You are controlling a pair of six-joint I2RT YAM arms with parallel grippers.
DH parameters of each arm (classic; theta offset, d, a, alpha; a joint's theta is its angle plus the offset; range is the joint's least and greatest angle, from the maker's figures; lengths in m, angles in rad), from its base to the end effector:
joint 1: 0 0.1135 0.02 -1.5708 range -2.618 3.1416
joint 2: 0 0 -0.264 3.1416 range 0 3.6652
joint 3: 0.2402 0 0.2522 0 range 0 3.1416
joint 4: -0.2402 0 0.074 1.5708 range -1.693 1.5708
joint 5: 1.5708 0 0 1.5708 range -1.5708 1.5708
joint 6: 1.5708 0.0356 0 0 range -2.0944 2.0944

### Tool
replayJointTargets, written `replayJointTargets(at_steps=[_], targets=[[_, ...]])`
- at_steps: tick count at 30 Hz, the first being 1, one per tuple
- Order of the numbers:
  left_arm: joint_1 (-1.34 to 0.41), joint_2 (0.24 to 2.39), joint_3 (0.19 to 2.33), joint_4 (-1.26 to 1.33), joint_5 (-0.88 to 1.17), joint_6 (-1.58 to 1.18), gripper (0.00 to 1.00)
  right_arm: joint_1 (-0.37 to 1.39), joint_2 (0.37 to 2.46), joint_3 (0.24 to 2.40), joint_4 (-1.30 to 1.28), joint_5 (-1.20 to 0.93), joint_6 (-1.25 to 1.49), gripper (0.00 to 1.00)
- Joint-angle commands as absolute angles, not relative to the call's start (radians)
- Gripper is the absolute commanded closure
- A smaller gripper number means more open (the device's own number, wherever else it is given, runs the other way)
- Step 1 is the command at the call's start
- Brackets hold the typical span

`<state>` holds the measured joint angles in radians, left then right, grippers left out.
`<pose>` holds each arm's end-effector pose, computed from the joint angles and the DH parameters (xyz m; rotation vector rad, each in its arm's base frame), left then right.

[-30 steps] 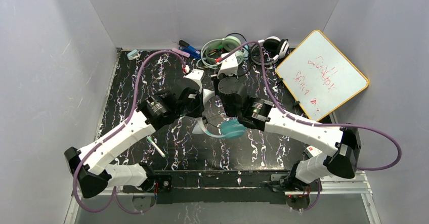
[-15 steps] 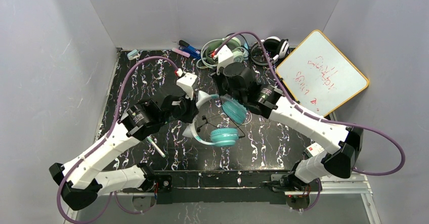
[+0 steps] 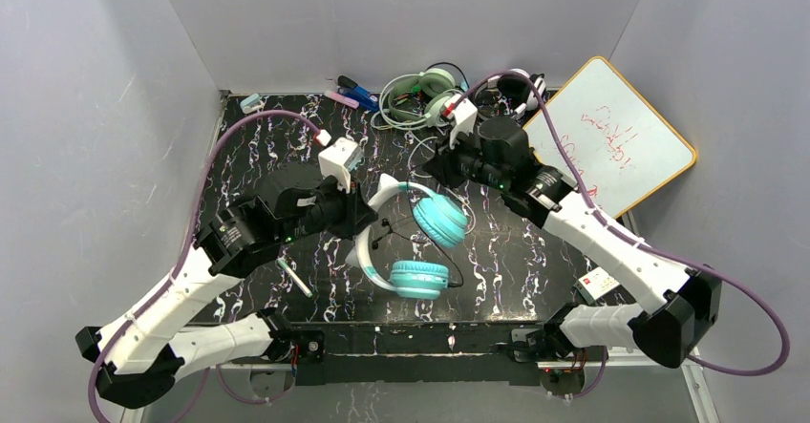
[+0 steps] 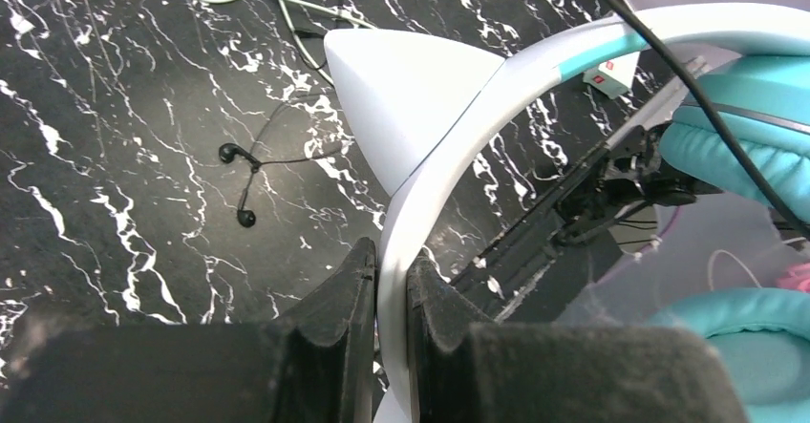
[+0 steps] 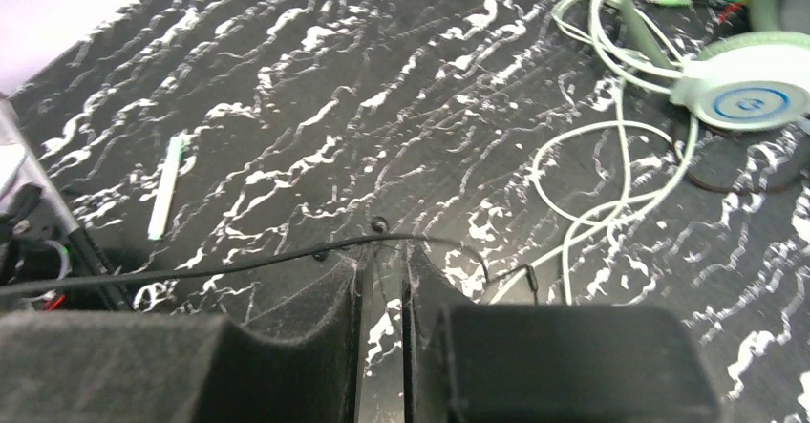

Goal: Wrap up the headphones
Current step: Wrap the headphones cable around the headphones.

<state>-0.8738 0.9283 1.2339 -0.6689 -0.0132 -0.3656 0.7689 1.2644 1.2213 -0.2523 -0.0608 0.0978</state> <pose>0.1158 -0.1376 0.4168 0.4993 1.9589 -0.7988 0.2087 0.2049 0.3827 -0.6721 1.7962 0.6495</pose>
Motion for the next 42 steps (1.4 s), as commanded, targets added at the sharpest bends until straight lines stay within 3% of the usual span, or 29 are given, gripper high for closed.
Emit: replayJointTargets(at_steps=[1, 10, 15, 18, 31, 40, 42], targets=[[-0.879, 0.933, 1.351, -0.672, 0.045, -0.457, 1.0, 0.749, 1.189, 1.126, -0.07, -0.307, 0.08, 0.74], [-0.879, 1.047, 1.622, -0.901, -0.042, -0.568, 1.0, 0.744, 1.09, 0.873, 0.228, -0.351, 0.11, 0.51], [-0.879, 1.103, 1.72, -1.006, -0.076, -0.579, 1.0, 0.735, 1.068, 0.784, 0.319, -0.335, 0.113, 0.14], [-0.879, 1.124, 1.758, -1.028, -0.068, -0.586, 1.0, 0.726, 1.057, 0.732, 0.378, -0.356, 0.114, 0.02], [-0.879, 1.193, 1.856, -1.04, -0.046, -0.614, 1.0, 0.691, 1.189, 0.645, 0.615, -0.429, 0.083, 0.02], [-0.879, 1.227, 1.9, -1.059, -0.041, -0.634, 1.0, 0.689, 1.298, 0.618, 0.796, -0.474, 0.133, 0.22], [-0.879, 1.235, 1.914, -1.073, -0.043, -0.636, 1.0, 0.685, 1.311, 0.607, 0.826, -0.476, 0.146, 0.39]])
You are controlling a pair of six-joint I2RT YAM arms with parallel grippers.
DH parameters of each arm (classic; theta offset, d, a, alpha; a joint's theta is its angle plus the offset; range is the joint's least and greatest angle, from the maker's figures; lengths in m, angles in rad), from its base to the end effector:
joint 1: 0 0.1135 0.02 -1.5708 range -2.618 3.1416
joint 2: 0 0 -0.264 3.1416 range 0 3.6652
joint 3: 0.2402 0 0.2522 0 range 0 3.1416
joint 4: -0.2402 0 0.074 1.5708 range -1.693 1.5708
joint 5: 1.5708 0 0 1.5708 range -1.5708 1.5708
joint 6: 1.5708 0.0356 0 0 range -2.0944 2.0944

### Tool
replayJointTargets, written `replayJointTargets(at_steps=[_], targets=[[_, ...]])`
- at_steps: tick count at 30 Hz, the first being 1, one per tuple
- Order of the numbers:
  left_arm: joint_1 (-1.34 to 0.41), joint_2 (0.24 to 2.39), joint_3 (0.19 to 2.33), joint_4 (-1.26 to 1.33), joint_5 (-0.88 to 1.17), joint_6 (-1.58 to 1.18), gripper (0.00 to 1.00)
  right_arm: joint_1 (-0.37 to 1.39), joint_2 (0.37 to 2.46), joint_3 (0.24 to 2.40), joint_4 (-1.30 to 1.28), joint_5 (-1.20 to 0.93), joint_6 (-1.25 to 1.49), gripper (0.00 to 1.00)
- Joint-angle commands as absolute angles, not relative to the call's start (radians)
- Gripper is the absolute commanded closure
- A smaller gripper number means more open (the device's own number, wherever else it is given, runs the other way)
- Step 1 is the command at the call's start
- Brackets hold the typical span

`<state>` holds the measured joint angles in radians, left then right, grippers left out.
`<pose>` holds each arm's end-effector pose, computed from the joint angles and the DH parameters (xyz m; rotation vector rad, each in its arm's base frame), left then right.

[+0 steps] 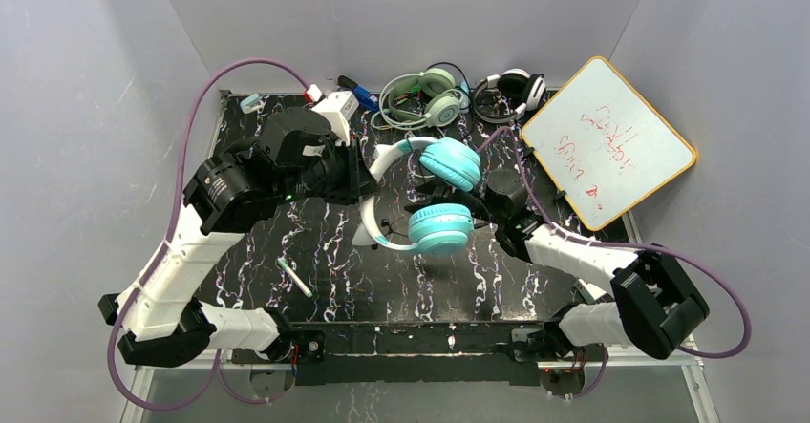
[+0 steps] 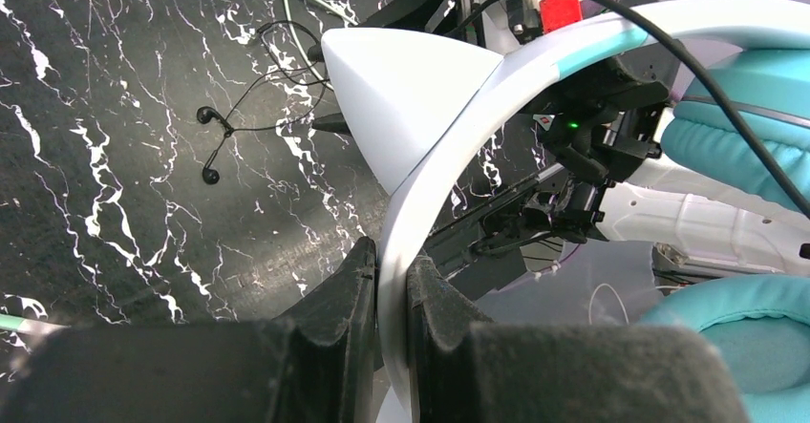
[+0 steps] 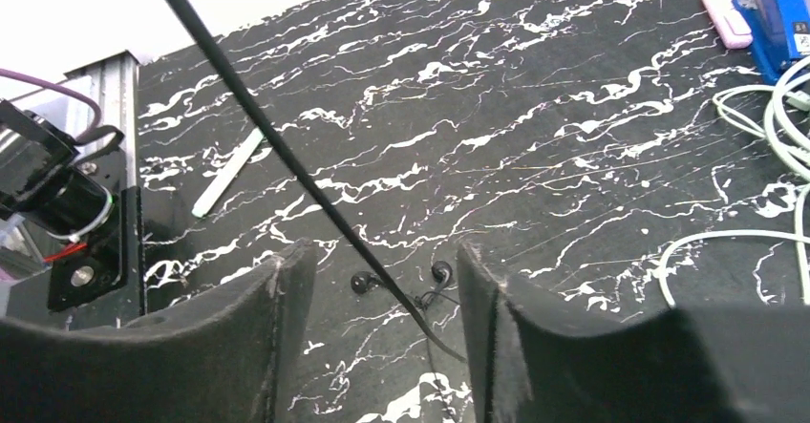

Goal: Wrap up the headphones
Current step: Wrap the headphones cable around the headphones.

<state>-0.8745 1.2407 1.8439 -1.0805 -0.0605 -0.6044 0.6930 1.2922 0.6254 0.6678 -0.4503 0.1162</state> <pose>0.1296 -0.1516 0.5013 0.2513 2.1443 -0.8371 0.2079 0.1927 0.2631 -0.8147 1.4437 0.9769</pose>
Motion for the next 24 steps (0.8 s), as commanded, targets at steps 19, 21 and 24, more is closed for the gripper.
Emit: replayJointTargets(at_steps=[19, 21, 24], targets=[[-0.879, 1.229, 1.86, -1.025, -0.262, -0.681, 1.0, 0.706, 0.992, 0.362, 0.832, -0.646, 0.484, 0.99], [-0.879, 1.229, 1.835, -0.989, -0.282, -0.697, 1.0, 0.739, 0.98, 0.358, 0.866, -0.65, 0.529, 0.99], [-0.879, 1.227, 1.796, -0.945, -0.32, -0.727, 1.0, 0.801, 0.976, 0.363, 0.929, -0.645, 0.595, 0.98]])
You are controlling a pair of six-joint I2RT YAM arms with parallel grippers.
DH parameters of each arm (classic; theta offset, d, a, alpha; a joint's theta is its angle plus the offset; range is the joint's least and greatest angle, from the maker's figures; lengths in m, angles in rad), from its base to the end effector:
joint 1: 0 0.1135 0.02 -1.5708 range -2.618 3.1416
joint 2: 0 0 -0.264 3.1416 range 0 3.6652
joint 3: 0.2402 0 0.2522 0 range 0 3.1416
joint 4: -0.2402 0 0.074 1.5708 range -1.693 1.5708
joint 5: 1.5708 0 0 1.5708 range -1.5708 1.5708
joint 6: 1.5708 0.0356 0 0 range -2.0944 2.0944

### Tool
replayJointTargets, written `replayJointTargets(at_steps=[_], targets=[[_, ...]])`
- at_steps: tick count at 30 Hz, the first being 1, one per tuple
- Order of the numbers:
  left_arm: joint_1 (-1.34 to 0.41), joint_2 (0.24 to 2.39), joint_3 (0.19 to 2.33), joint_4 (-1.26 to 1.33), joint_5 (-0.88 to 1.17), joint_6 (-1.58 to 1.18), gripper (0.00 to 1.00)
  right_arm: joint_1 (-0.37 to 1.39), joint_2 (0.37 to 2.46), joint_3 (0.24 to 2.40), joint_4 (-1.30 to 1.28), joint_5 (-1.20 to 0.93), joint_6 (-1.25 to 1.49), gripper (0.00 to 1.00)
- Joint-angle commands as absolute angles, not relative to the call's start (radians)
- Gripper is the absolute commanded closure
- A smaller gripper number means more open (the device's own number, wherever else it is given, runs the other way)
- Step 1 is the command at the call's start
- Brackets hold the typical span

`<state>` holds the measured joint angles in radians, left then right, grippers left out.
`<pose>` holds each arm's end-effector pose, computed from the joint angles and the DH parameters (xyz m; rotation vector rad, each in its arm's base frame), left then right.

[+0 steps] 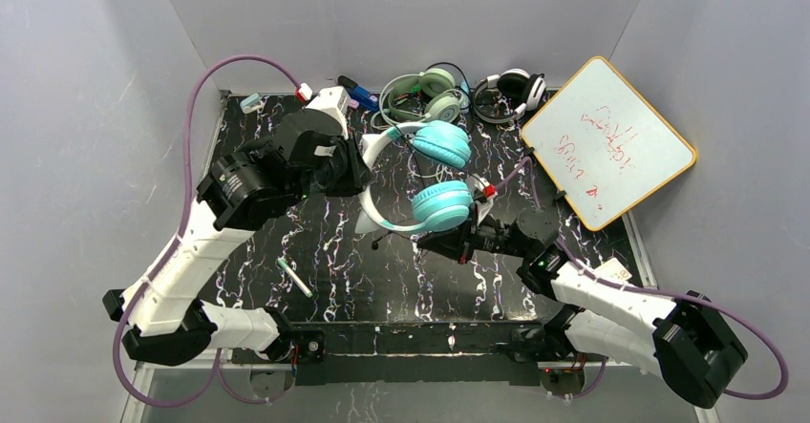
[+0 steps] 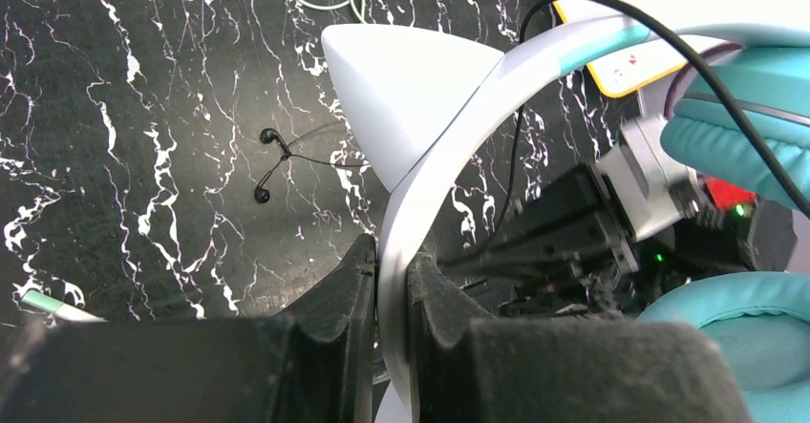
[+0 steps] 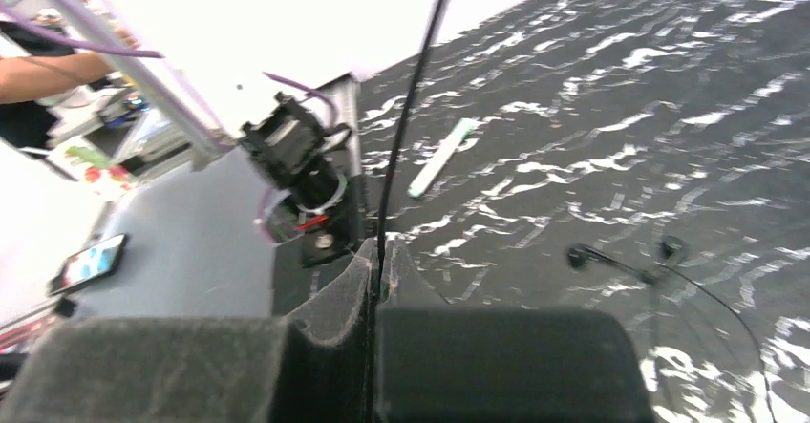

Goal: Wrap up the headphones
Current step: Wrap the headphones cable around the headphones.

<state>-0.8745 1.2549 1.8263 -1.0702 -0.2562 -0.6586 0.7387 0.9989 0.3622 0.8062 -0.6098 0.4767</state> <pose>0.1396 -0.1529 0.4955 0.0671 2.1221 -0.6758 0.1426 0.1575 0.2555 -0.7484 1.4093 1.3984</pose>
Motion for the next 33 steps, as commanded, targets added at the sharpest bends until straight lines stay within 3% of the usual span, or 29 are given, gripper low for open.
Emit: replayJointTargets(at_steps=[1, 14, 21, 33], targets=[[-0.879, 1.224, 1.782, -0.928, -0.33, -0.735, 1.0, 0.823, 0.978, 0.37, 0.941, -0.64, 0.606, 0.98], [-0.879, 1.188, 1.687, -0.865, -0.526, -0.786, 1.0, 0.979, 1.032, 0.399, 1.196, -0.586, 0.763, 0.94], [-0.879, 1.175, 1.639, -0.866, -0.617, -0.78, 1.0, 0.991, 0.994, 0.382, 1.238, -0.417, 0.839, 0.9], [-0.879, 1.172, 1.47, -0.788, -0.778, -0.679, 1.0, 0.996, 1.0, 0.532, 1.055, -0.35, 0.848, 0.84]])
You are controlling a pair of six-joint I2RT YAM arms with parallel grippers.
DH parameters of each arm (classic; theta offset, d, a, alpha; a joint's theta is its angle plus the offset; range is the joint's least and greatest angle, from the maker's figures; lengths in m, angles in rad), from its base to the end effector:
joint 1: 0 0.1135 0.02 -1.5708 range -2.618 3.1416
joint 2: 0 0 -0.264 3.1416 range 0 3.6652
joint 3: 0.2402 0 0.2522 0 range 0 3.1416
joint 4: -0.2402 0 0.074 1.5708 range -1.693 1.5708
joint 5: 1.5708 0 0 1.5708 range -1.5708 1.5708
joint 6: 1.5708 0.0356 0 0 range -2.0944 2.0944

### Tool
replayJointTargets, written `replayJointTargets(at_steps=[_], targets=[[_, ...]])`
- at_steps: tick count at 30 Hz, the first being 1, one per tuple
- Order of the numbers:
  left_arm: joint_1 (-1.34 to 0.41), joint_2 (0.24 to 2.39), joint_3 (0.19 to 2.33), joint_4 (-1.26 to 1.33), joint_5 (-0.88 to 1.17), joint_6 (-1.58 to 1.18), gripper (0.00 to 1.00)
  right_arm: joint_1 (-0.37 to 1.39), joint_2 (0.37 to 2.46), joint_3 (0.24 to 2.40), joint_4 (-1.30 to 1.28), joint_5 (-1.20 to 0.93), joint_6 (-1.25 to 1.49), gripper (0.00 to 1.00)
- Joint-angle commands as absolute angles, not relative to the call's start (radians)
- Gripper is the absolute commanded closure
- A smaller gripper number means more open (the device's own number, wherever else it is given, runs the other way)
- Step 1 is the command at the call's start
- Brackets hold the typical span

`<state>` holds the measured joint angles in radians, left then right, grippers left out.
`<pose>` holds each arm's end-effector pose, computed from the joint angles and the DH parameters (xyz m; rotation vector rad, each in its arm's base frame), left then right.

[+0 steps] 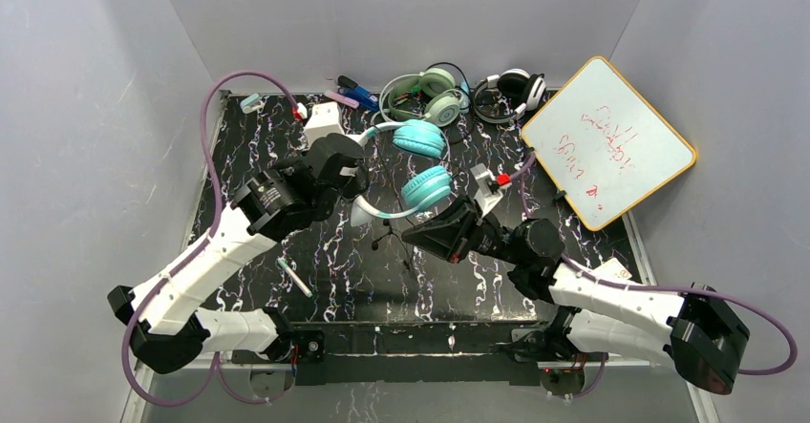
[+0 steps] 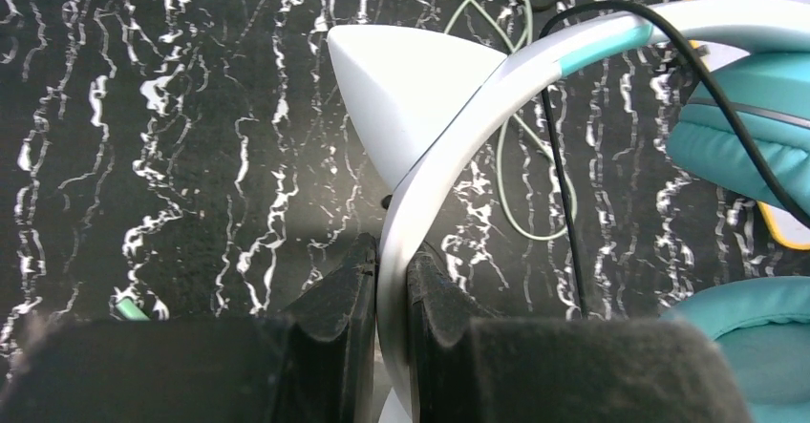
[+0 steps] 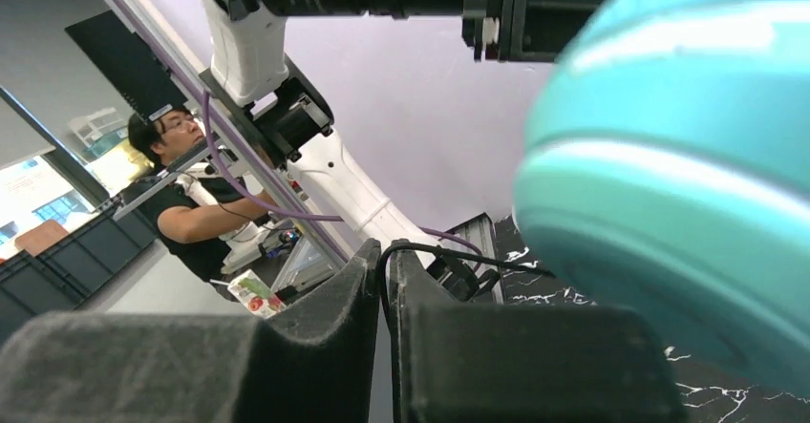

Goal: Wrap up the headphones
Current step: Wrap the headphones cable around the headphones.

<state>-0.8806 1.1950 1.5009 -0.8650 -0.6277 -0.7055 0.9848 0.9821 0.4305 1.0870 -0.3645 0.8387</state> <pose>0.1599 -0.1608 0.4355 -0.1832 2.0222 -0.3336 0.1032 0.1784 0.3105 -0.4757 1.1705 1.8043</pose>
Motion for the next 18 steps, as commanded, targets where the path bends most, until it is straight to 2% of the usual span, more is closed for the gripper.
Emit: replayJointTargets(at_steps=[1, 6, 14, 18], targets=[[-0.879, 1.174, 1.456, -0.782, -0.787, -0.667, 1.0, 0.996, 1.012, 0.546, 1.049, -0.352, 0.85, 0.83], [-0.879, 1.16, 1.38, -0.74, -0.833, -0.638, 1.0, 0.997, 1.05, 0.558, 1.062, -0.28, 0.888, 0.76], [-0.879, 1.107, 1.262, -0.689, -0.914, -0.569, 1.0, 0.997, 1.08, 0.647, 0.966, -0.255, 0.885, 0.73], [-0.879, 1.089, 1.216, -0.672, -0.905, -0.52, 1.0, 0.996, 1.082, 0.706, 0.871, -0.24, 0.859, 0.75]])
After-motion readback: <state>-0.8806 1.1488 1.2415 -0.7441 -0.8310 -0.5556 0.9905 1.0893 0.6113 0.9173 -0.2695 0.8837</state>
